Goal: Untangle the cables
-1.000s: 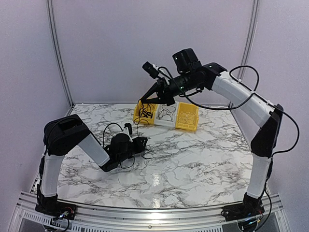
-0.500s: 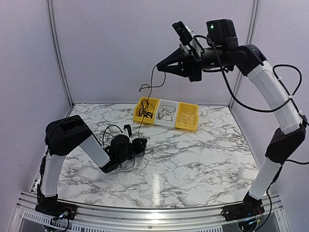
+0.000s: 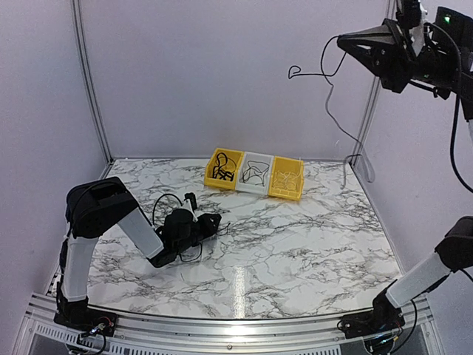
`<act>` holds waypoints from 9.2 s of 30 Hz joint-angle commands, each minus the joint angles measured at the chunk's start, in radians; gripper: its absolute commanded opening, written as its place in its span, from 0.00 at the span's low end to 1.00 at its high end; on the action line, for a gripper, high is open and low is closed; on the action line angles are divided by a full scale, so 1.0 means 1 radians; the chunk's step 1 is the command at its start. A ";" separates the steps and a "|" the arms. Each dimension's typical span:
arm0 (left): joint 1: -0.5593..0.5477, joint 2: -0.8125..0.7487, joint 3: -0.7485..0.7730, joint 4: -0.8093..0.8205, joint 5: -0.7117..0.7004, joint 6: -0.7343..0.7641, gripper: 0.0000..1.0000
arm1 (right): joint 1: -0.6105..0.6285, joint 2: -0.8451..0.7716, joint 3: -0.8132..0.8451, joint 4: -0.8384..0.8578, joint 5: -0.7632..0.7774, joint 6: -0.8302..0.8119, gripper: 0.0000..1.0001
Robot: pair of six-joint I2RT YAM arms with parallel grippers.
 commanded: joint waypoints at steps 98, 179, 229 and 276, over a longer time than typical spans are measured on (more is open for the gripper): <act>-0.039 -0.633 -0.525 -0.164 -0.064 0.164 0.43 | 0.070 1.083 0.140 1.023 0.698 -0.014 0.00; -0.022 -0.344 -0.135 -0.490 0.082 0.042 0.00 | 0.249 0.402 -1.093 0.604 0.375 0.014 0.33; -0.067 -0.533 -0.204 -0.258 0.455 0.287 0.00 | 0.250 0.433 -1.029 0.594 0.173 0.067 0.17; -0.083 -0.492 -0.188 -0.236 0.419 0.301 0.00 | 0.243 0.451 -1.029 0.600 0.122 0.090 0.27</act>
